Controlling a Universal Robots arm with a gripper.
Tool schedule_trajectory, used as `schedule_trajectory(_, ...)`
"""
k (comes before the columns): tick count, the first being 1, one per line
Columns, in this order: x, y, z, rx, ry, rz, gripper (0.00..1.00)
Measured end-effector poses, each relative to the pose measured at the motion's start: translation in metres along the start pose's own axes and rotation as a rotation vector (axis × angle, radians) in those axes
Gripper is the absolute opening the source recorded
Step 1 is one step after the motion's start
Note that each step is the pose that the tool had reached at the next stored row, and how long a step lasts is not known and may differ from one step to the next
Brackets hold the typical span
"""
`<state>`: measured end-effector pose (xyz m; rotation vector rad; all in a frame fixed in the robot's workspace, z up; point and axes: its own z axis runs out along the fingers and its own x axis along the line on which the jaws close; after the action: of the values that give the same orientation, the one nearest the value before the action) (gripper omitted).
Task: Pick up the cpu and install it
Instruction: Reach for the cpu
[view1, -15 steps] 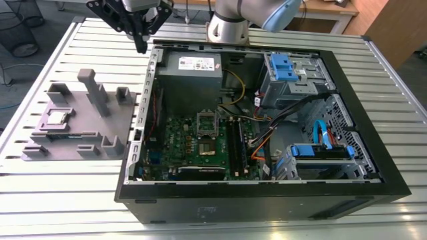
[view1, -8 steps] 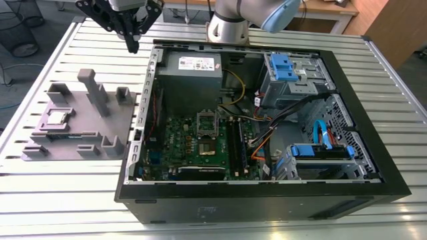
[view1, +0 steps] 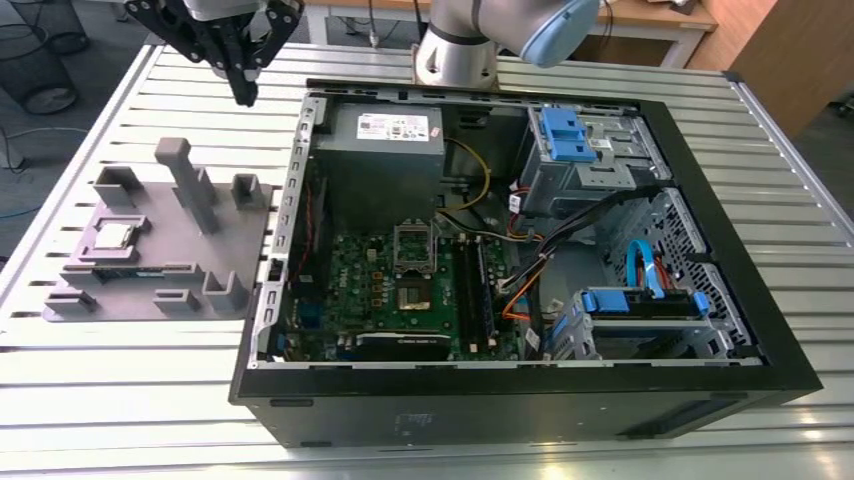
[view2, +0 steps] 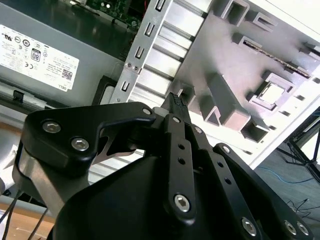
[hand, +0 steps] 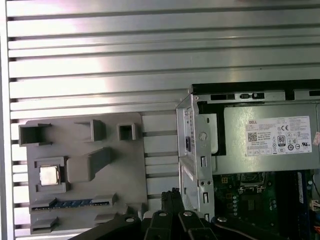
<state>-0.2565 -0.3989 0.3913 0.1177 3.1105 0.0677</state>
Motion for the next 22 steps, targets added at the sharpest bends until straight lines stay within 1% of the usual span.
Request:
schedule_trajectory(9,0.0227,-0.0017,0.0004,0.0,-0.0001,0.0,0.11)
schedule_trajectory(14,0.0348,-0.0027,0.0018,0.0,-0.0001,0.0,0.11)
schedule_trajectory(19,0.0414,-0.0033,0.0048,0.0,-0.0001,0.0,0.11)
schedule_trajectory(22,0.0442,-0.0036,0.0062,-0.0001,-0.0003,0.0,0.11)
